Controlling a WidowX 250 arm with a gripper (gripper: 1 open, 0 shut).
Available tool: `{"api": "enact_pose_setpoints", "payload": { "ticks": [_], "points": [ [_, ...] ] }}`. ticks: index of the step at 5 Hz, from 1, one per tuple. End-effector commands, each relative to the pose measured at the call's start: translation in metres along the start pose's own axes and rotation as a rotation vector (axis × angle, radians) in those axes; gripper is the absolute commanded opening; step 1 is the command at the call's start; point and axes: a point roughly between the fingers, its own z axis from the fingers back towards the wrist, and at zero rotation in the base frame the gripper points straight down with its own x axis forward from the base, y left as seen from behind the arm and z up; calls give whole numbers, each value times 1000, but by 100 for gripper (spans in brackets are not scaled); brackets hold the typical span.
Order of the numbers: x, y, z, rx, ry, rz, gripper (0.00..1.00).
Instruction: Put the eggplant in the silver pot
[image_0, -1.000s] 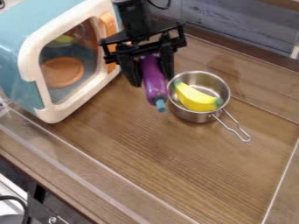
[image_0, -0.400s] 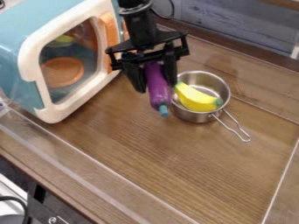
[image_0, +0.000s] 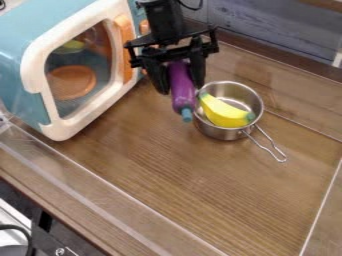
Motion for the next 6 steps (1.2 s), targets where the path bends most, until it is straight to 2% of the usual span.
{"api": "enact_pose_setpoints", "payload": {
  "ticks": [1,3,5,6],
  "points": [
    [10,-12,12,-13,-36,-51,0],
    [-2,-2,2,-18,-54,-3,0],
    [17,-20,6,-19,-63,13,0],
    [22,-15,9,-22,-73,44,0]
  ]
}}
